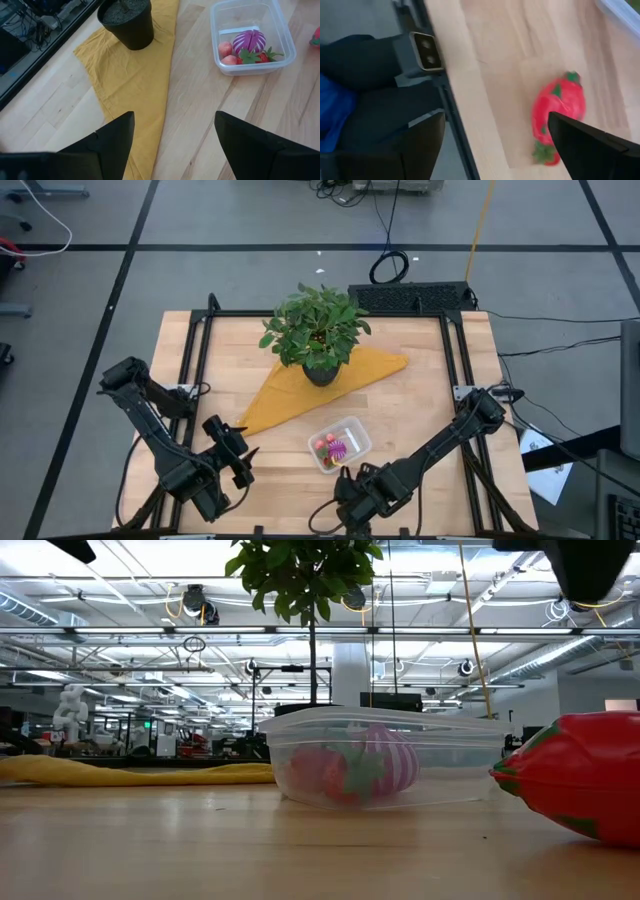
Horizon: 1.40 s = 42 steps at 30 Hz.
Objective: Pick and placing Produce into tupperware
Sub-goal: Put the dragon fruit into the transparent bin
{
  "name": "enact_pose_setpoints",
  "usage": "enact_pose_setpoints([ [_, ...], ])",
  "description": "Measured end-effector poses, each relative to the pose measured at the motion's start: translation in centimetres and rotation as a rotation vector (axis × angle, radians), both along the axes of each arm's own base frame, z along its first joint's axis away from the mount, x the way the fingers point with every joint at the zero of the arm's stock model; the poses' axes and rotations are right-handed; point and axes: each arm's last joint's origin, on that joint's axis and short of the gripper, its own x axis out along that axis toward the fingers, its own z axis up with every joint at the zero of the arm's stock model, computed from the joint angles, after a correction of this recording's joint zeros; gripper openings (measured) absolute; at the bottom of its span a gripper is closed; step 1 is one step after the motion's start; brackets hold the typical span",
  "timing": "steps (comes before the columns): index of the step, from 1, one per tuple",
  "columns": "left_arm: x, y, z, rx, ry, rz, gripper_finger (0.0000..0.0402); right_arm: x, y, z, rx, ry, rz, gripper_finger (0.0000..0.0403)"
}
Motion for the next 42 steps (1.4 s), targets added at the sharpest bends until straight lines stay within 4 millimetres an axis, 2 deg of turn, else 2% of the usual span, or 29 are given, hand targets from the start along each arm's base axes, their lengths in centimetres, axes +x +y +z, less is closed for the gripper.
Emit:
enact_pose_setpoints([
  [8, 0.0, 0.0, 0.0, 0.002, 0.002, -0.003, 0.0278, -0.1, 0.4, 0.1, -0.006, -0.030, 0.078, 0.0345],
  [22, 0.0, 0.0, 0.0, 0.007, 0.006, -0.009, 0.0278, -0.9, -0.5, -0.4, -0.067, 0.086, 0.007, 0.0345],
  [32, 0.0, 0.0, 0.0, 0.007, 0.006, -0.009, 0.0278, -0.8, -2.8, -3.4, -0.083, 0.204, -0.117, 0.0345],
  [42, 0.0, 0.0, 0.0, 0.008, 0.007, -0.011, 0.0278, 0.0, -4.3, -4.2, -0.071, 0.214, -0.129, 0.0345],
])
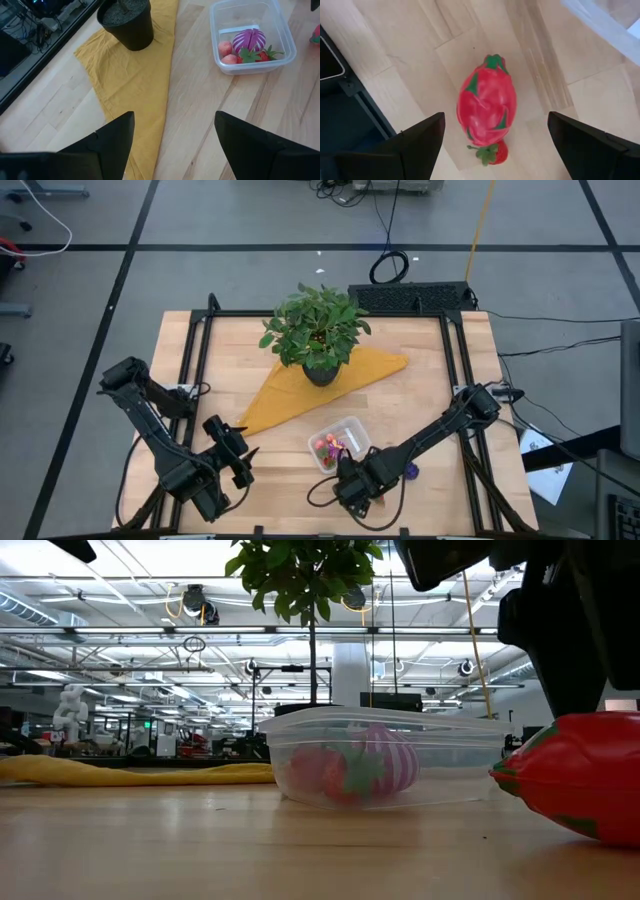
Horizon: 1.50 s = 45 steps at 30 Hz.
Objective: Pick and placing Produce into tupperware
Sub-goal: Put the dragon fruit into the transparent bin
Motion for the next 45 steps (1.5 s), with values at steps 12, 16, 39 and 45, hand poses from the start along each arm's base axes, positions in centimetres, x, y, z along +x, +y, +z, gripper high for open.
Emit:
enact_pose_setpoints([
  [12, 0.0, 0.0, 0.0, 0.000, 0.000, 0.000, 0.0278, 0.0, 0.0, -0.5, 0.011, -0.012, -0.007, 0.0345],
  [16, 0.0, 0.0, 0.0, -0.001, -0.001, 0.001, 0.0278, -0.2, 0.0, -2.0, 0.057, -0.006, -0.002, 0.0345],
  [39, 0.0, 0.0, 0.0, -0.003, -0.003, 0.001, 0.0278, -0.4, -0.7, -3.9, 0.069, -0.005, -0.009, 0.0292],
  [45, 0.0, 0.0, 0.0, -0.003, -0.003, 0.001, 0.0278, -0.4, -0.6, -3.9, 0.073, -0.012, -0.011, 0.0255],
])
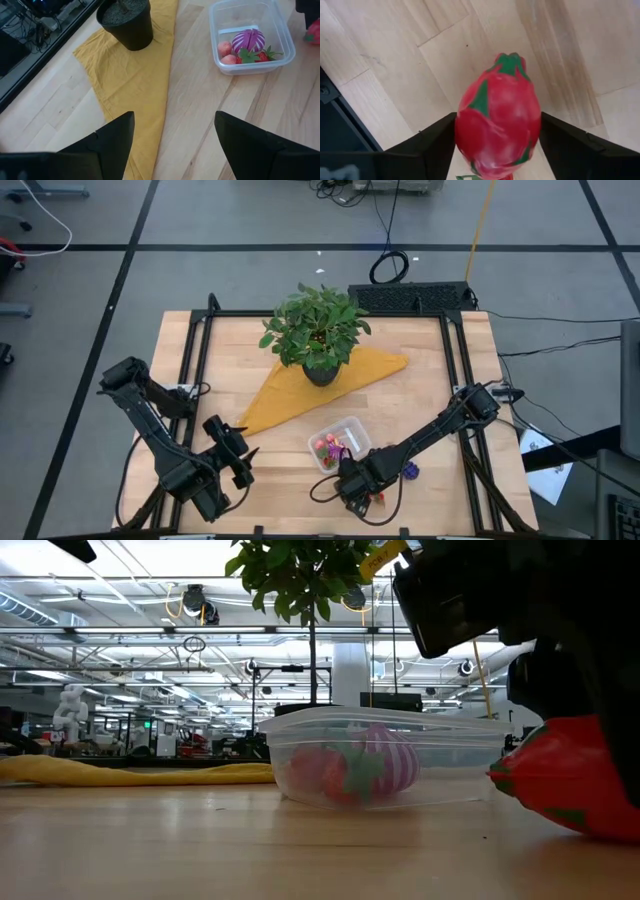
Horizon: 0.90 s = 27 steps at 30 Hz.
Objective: Pick and placing Produce into tupperware
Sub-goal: Put the dragon fruit into the transparent bin
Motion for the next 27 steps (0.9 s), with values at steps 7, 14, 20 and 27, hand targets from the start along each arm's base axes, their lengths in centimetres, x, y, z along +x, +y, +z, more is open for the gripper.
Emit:
enact_pose_setpoints([
  [7, 0.0, 0.0, 0.0, -0.006, -0.004, 0.000, 0.0278, 0.0, 0.0, 0.0, 0.003, -0.004, 0.000, 0.0224],
  [14, 0.0, 0.0, 0.0, -0.006, -0.005, 0.000, 0.0278, 0.0, 0.2, 1.1, 0.051, -0.030, -0.019, 0.0223],
  [20, 0.1, -0.1, 0.0, -0.007, -0.005, -0.004, 0.0278, -0.6, 0.6, 2.7, 0.082, -0.055, -0.049, 0.0226],
  [27, 0.1, -0.1, 0.0, -0.009, -0.006, -0.004, 0.0278, -1.3, 0.9, 5.6, 0.141, -0.126, -0.076, 0.0227],
])
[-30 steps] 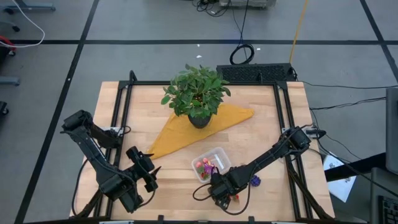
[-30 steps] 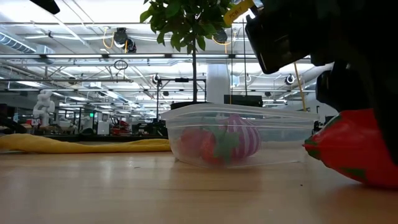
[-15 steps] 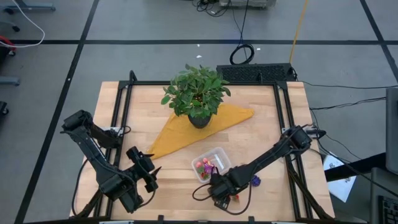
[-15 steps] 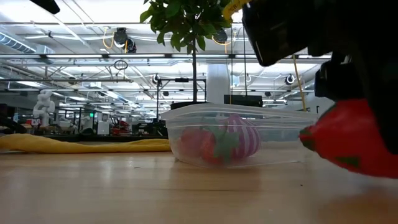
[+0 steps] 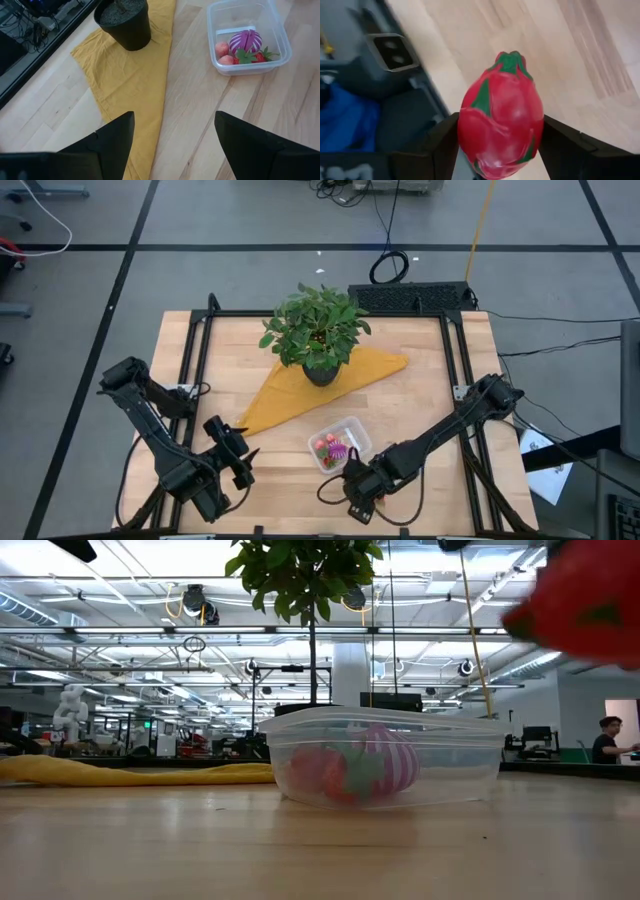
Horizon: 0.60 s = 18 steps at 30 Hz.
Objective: Pick and placing Produce into tupperware
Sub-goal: Put the dragon fruit into the transparent bin
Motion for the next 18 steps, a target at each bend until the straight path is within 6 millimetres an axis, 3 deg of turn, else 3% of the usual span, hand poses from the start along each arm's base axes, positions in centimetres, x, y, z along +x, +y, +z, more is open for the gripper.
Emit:
enact_pose_setpoints([
  [5, 0.0, 0.0, 0.0, 0.001, 0.000, -0.001, 0.0278, 0.1, -0.8, 2.4, -0.012, -0.144, 0.031, 0.0227],
  [10, 0.0, 0.0, 0.0, 0.000, 0.001, -0.002, 0.0278, 0.8, -2.9, 4.3, -0.067, -0.259, 0.068, 0.0228],
  [18, 0.0, 0.0, 0.0, -0.001, 0.001, -0.002, 0.0278, 2.5, -7.6, 4.5, -0.158, -0.291, 0.128, 0.0228],
])
